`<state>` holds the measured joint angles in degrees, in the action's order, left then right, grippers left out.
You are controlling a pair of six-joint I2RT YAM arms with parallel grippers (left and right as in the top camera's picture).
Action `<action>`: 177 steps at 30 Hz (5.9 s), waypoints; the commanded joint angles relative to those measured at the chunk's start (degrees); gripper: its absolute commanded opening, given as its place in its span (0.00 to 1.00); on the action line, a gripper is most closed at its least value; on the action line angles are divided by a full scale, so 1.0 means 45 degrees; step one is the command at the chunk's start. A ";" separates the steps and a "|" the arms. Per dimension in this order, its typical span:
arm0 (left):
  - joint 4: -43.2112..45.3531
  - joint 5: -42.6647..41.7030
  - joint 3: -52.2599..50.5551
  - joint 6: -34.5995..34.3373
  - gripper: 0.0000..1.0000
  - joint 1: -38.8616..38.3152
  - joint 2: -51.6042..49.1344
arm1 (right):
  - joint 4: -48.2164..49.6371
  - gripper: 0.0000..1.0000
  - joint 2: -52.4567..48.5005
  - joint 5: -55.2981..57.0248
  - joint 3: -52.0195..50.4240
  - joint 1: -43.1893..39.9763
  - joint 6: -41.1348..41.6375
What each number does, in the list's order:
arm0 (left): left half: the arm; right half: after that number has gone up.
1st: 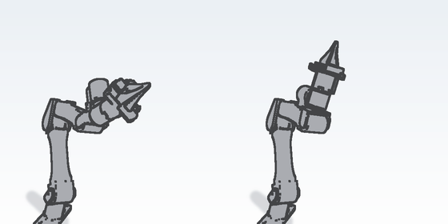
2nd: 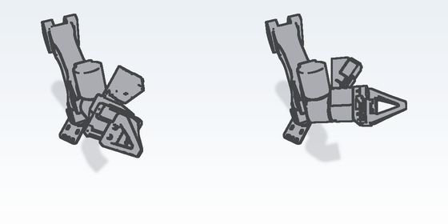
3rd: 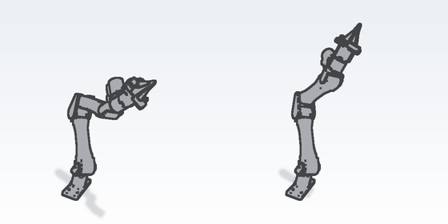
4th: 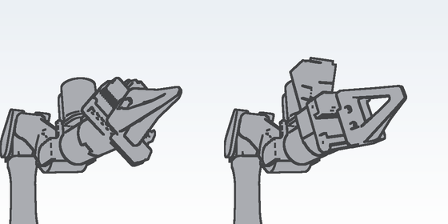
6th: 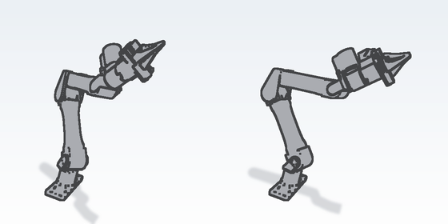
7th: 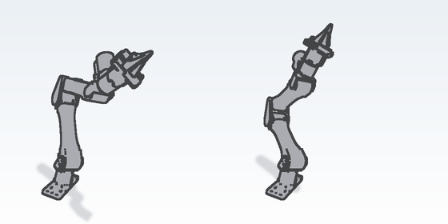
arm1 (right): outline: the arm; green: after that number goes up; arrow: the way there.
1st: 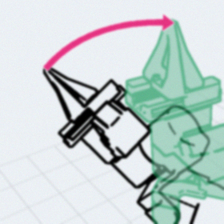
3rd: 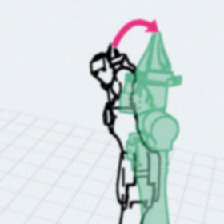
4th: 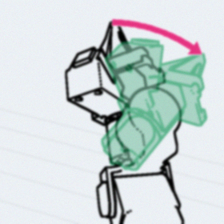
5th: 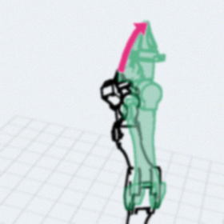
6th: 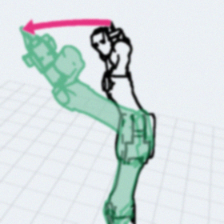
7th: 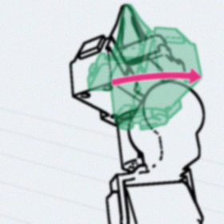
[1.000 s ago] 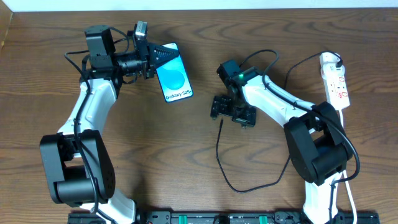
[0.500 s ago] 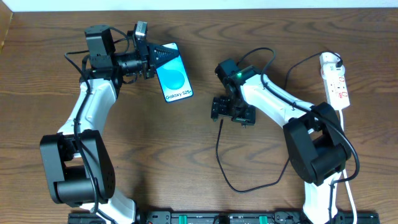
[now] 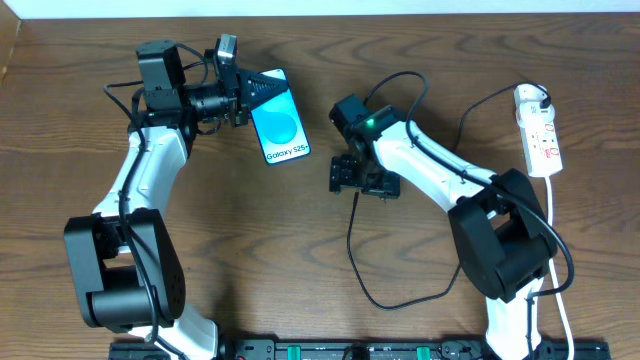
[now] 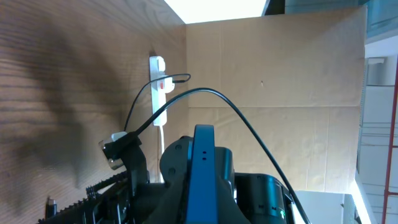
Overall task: Plug charger to phone and switch on socket
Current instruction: 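Move the right gripper over the black cable's USB-C plug, then lower the right gripper and close it on the USB-C plug, then lift the plug and carry it toward the phone's bottom port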
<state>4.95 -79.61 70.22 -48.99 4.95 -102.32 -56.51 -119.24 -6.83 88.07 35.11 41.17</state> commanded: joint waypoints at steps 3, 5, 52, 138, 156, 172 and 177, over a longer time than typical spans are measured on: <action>0.0068 -0.0403 0.0078 0.0214 0.08 0.0063 0.0282 | -0.0010 0.88 -0.0233 0.0782 0.0223 0.0476 0.0272; 0.0063 -0.0403 0.0078 0.0214 0.07 0.0063 0.0282 | 0.0000 0.88 -0.0277 0.0787 0.0223 0.0539 0.0267; 0.0063 -0.0408 0.0078 0.0214 0.07 0.0063 0.0282 | 0.0068 0.44 -0.1035 0.1200 0.0223 0.1219 0.1171; 0.8451 0.1690 0.0083 -0.2837 0.07 0.0340 0.0282 | 0.9700 0.01 -0.1001 -1.8370 0.0228 -0.2637 -0.5081; 0.8456 0.1219 0.0083 -0.2181 0.07 0.1137 0.0282 | 1.5314 0.01 -0.1005 -1.8374 0.0228 -0.1632 -0.1287; 0.8446 0.1035 0.0083 -0.2501 0.08 0.1855 0.0282 | 1.5582 0.01 -0.1005 -1.8374 0.0228 -0.1671 -0.1151; 0.8446 0.0753 0.0078 -0.2497 0.08 0.1695 0.0282 | 1.5829 0.01 -0.1001 -1.8374 0.0228 -0.1671 -0.1098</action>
<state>42.28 -74.46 69.87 -59.99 13.08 -102.32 14.26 -123.09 -88.36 88.44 27.79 35.66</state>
